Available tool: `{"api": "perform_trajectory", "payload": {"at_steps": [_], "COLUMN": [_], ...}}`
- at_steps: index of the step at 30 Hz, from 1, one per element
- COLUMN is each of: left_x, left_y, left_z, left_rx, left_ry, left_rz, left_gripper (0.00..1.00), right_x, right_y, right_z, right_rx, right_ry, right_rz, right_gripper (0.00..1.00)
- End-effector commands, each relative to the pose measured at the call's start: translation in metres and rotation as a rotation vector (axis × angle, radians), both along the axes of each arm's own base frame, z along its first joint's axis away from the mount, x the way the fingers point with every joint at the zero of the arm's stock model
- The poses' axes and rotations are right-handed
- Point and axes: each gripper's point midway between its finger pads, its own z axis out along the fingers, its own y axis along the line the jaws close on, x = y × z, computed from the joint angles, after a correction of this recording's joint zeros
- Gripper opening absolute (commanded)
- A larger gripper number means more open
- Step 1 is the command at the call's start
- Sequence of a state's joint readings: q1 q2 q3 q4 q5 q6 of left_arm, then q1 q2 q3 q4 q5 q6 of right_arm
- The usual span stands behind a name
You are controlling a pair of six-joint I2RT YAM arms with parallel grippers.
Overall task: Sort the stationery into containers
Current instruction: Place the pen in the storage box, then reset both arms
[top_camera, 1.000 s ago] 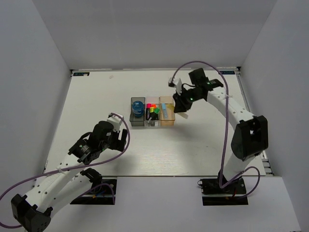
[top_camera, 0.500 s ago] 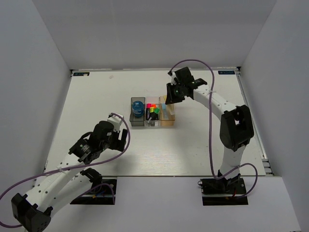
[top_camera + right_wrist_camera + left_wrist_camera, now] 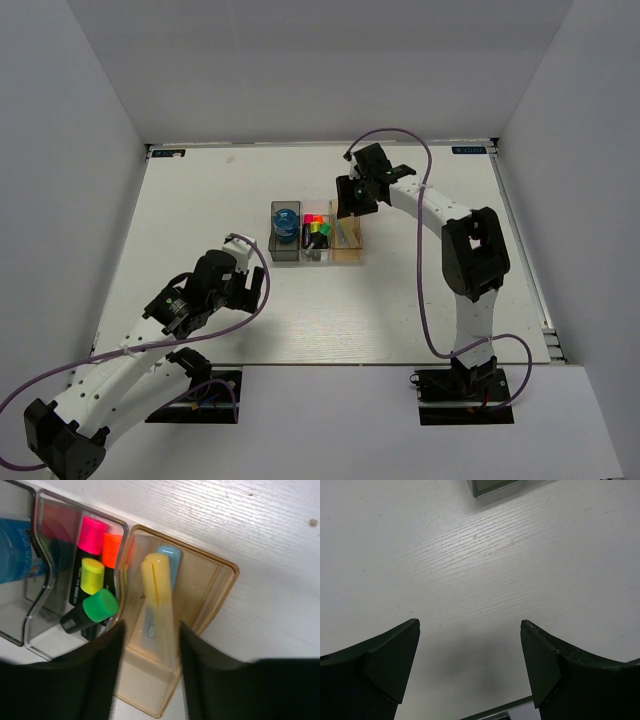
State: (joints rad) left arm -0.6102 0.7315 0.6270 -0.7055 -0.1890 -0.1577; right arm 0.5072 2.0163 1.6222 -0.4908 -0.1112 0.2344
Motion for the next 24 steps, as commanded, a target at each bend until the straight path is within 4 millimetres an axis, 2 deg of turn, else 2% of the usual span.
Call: {"api": "perform_trajectory", "payload": {"at_steps": [1,3,4,5,6,8,9,12,13,14,15,17,18,19,20,21,22,23,24], "left_x": [0.001,0.001,0.001,0.002,0.004,0.006,0.008,0.015,0.019,0.024,0.024,0.032,0.034,0.037,0.042,0.044,0.047,0.05,0.052], "left_y": [0.004,0.005,0.006,0.005,0.006,0.006,0.005,-0.004,-0.003,-0.004,-0.008,-0.009,-0.01,-0.012,-0.014,-0.014,-0.015,-0.017,-0.017], "left_z": [-0.003,-0.003,-0.002,-0.002,-0.001,0.0,0.0,0.008,0.008,0.015,0.017,0.02,0.018,0.022,0.023,0.024,0.028,0.027,0.029], "left_rx": [0.012,0.013,0.015,0.007,-0.001,-0.023,-0.045,-0.145,-0.168,-0.183,-0.213,-0.215,-0.212,-0.222,-0.224,-0.23,-0.237,-0.239,-0.241], "left_ry": [-0.001,-0.003,-0.004,-0.004,-0.007,0.0,0.013,0.044,0.074,0.069,0.095,0.116,0.128,0.119,0.122,0.121,0.112,0.121,0.119], "left_rz": [0.017,0.023,0.026,0.029,0.038,0.051,0.061,0.066,0.103,0.114,0.114,0.133,0.137,0.14,0.145,0.148,0.15,0.154,0.156], "left_gripper": [0.93,0.95,0.96,0.97,0.99,1.0,1.0,1.0,1.0,1.0,1.0,1.0,1.0,1.0,1.0,1.0,1.0,1.0,1.0], "right_x": [0.005,-0.001,-0.005,-0.006,-0.01,-0.018,-0.021,-0.026,-0.023,-0.03,-0.033,-0.043,-0.049,-0.061,-0.056,-0.072,-0.081,-0.08,-0.092], "right_y": [0.013,0.014,0.011,0.008,0.007,-0.003,-0.009,-0.038,-0.052,-0.062,-0.074,-0.097,-0.106,-0.118,-0.126,-0.139,-0.141,-0.158,-0.173], "right_z": [0.044,0.056,0.057,0.073,0.074,0.092,0.093,0.113,0.113,0.099,0.114,0.098,0.125,0.103,0.127,0.097,0.123,0.126,0.099], "right_rx": [0.068,0.084,0.077,0.089,0.085,0.053,0.022,-0.089,-0.147,-0.189,-0.217,-0.302,-0.285,-0.335,-0.329,-0.394,-0.386,-0.425,-0.483], "right_ry": [-0.096,-0.114,-0.118,-0.152,-0.153,-0.214,-0.22,-0.297,-0.32,-0.295,-0.336,-0.325,-0.409,-0.392,-0.509,-0.476,-0.578,-0.604,-0.563], "right_rz": [0.045,0.062,0.077,0.082,0.088,0.155,0.181,0.159,0.117,0.109,0.072,0.041,0.018,0.047,0.007,0.051,0.07,0.031,0.047], "right_gripper": [0.6,0.62,0.66,0.72,0.73,0.91,0.91,0.91,0.91,0.91,0.91,0.91,0.91,0.91,0.91,0.91,0.91,0.91,0.91]}}
